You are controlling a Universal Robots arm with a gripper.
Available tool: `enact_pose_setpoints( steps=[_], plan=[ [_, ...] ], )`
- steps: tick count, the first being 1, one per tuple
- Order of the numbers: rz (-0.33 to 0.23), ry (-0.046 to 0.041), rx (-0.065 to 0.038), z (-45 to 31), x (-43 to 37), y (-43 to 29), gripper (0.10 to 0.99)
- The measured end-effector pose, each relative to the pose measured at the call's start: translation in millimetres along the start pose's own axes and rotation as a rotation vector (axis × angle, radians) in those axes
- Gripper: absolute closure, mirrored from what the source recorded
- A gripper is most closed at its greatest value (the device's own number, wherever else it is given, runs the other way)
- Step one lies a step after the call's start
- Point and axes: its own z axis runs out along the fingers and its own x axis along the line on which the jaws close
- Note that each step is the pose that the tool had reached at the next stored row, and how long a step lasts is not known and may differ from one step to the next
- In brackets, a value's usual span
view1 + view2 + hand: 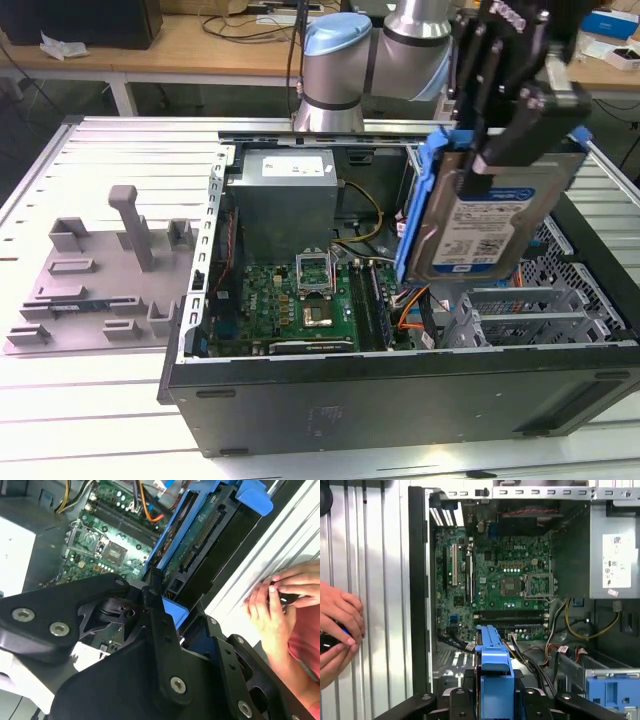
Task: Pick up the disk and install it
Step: 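Insert the disk into the insertion slot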
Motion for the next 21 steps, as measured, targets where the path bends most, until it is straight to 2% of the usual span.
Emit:
enact_pose_setpoints(
  steps=[3,11,12,13,16,21],
  plan=[
    [0.000,0.0000,-0.001,0.6,5.4,-16.5,0.718],
    [0.000,-0.0001,-0.001,1.9,9.6,-47.9,0.718],
    [0.000,0.0000,-0.002,2.3,10.6,-57.1,0.718],
    [0.000,0.0001,-0.002,2.6,11.1,-62.5,0.718],
    [0.000,0.0000,-0.002,3.6,11.4,-74.3,0.718],
    [0.000,0.0002,-0.002,3.8,11.4,-75.5,0.718]
  ],
)
